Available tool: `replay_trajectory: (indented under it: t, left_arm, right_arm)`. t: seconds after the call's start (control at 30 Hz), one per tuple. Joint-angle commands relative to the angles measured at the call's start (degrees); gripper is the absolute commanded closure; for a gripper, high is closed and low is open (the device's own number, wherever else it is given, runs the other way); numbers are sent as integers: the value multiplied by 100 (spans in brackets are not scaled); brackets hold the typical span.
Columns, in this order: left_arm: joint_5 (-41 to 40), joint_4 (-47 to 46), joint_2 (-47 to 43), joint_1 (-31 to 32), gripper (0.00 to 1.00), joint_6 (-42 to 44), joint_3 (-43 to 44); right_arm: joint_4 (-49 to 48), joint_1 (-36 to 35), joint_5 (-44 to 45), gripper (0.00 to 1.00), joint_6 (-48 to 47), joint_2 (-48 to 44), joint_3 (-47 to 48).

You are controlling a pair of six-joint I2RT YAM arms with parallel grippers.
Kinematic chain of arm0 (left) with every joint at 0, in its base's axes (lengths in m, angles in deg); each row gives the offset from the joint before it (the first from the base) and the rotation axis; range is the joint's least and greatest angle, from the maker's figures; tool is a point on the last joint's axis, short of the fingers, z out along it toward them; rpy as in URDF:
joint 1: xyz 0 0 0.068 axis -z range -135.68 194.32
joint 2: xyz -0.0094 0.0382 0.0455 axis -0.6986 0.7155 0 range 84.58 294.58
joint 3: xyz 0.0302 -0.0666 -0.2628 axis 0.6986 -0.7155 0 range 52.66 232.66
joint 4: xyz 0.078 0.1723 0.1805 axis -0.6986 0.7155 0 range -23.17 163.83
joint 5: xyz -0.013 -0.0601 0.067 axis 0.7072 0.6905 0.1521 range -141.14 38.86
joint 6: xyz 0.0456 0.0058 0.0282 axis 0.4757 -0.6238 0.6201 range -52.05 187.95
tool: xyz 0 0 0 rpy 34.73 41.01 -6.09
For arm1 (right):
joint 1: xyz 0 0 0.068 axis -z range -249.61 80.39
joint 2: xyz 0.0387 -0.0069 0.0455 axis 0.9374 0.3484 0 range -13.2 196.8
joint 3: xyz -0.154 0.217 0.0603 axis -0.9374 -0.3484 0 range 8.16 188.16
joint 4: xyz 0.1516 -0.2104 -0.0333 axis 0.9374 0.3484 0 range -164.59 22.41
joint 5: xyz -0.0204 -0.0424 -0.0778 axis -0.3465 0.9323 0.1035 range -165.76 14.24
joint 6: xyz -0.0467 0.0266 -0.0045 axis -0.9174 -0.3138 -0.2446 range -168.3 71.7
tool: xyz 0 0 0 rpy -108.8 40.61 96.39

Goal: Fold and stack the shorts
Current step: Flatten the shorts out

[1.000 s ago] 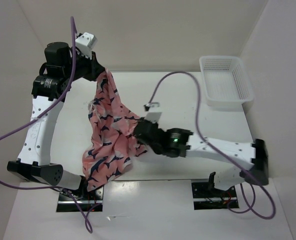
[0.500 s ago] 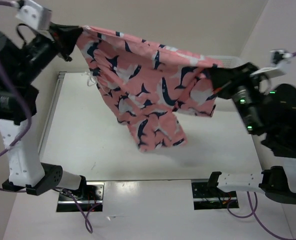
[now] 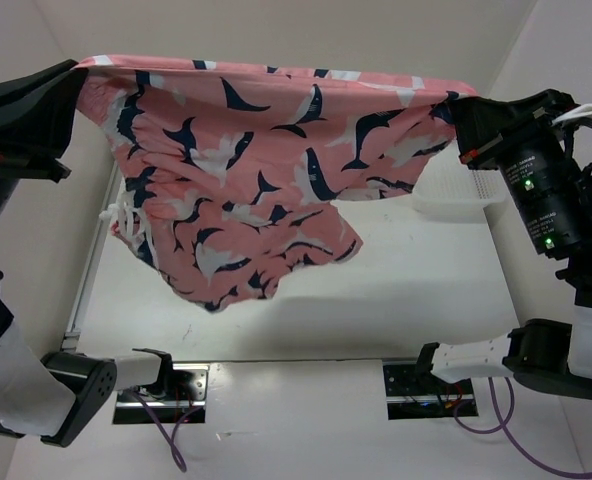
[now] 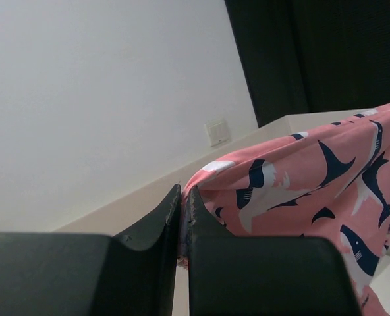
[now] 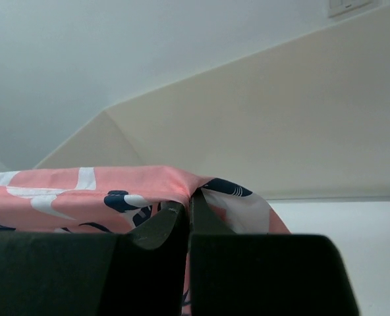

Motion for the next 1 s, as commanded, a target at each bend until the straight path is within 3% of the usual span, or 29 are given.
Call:
replay_trajectory:
  t: [0.0,0.2,0.4,0.53,0.63,0.67,0.77,0.8,0.97]
  left_arm:
    - [-658,-354,-31,-87,100,110,-53]
    - [-658,-353,-31,-87,100,110,-1501]
    - [-193,-1531,-154,-87,100,110,-4459]
    - [-121,-2190,110,-87,100,110,-5868]
    - [-455,-2402,443,-87,100,110,-6180]
    - [-525,-2454,653,-87,100,110,-6180]
    - [-526,-2595,1022,-87,100,110,-6110]
    - [-578,-2596,1120,-87,100,110,-6110]
    - [-579,-2999,1735,-87,100,110,-6057]
  right_arm:
    - [-533,59,832,99,-594,-277,26]
    - [-1288,-194,2044,99,-1357,-400,-946]
    - [-2158,-196,2819,99,-1772,-628,-2767]
    - [-2651,-196,2934,99,-1694,-690,-3919]
    - [-2330,872,2199,99,-766,-349,-4317]
    - [-1848,1894,1117,99,-441,-225,-4317]
    - [-2077,3176,-846,99,265,82,-4877]
    - [-2185,3649,-1107,99,414,214,-5062]
    - [-2694,4496,-2398,99,705,1778,-4976]
